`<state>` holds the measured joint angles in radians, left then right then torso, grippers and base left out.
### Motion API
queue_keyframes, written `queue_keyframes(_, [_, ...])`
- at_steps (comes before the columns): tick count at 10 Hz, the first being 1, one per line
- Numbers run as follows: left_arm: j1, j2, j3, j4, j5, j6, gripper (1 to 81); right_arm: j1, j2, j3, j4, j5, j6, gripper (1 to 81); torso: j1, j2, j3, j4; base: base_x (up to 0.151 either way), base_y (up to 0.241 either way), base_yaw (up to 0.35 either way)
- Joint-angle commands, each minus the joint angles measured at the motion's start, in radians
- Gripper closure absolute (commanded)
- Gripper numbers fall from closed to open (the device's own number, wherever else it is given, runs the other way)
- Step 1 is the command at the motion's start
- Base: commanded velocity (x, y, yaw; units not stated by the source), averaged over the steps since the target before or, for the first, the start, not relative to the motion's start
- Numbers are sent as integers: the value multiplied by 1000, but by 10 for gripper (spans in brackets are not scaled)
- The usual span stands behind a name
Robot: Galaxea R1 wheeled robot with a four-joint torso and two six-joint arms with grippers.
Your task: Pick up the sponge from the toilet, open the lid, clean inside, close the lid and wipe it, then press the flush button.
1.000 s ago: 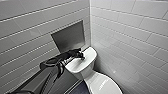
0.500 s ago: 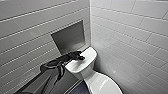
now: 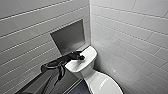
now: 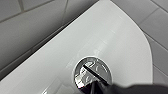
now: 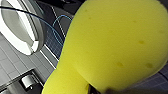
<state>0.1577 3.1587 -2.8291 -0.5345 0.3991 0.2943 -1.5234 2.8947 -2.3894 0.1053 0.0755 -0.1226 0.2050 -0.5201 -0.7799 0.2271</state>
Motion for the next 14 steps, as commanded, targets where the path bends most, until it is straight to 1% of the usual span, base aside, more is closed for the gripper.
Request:
queue_keyframes(1, [-168,6,-3,-1,40,8,811,-15,11,18,4,-88,-3,811,0,0,3,0,0,0,0])
queue_keyframes(2, [-169,12,-3,4,23,8,811,-16,13,20,4,-88,-3,811,0,0,-19,0,0,0,0])
queue_keyframes(4, [-168,43,-4,79,12,8,811,-22,14,18,5,-88,-2,811,0,0,-31,0,0,0,0])
queue_keyframes(5, [-166,64,-12,87,1,8,811,-24,14,18,5,-88,-2,811,0,0,-31,0,0,0,0])
queue_keyframes(7, [-175,66,-23,74,13,6,811,-24,14,18,4,-88,-2,811,0,0,-31,0,0,0,0])
queue_keyframes(8, [-197,48,-18,44,32,0,811,-24,14,18,4,-88,-2,811,0,0,-31,0,0,0,0])
queue_keyframes(9, [-224,25,-15,-19,104,-1,811,-21,14,18,4,-88,-2,811,0,0,-31,0,0,0,0])
queue_keyframes(11, [-264,-12,13,-78,173,-1,811,-21,14,18,5,-88,-2,811,0,0,-31,0,0,0,0])
queue_keyframes(12, [-275,-43,54,-133,184,-1,811,-21,16,18,4,-88,-2,811,0,0,-31,0,0,0,0])
queue_keyframes(14, [-286,-81,125,-177,178,-1,811,-24,16,18,4,-88,-2,811,0,0,-32,0,0,0,0])
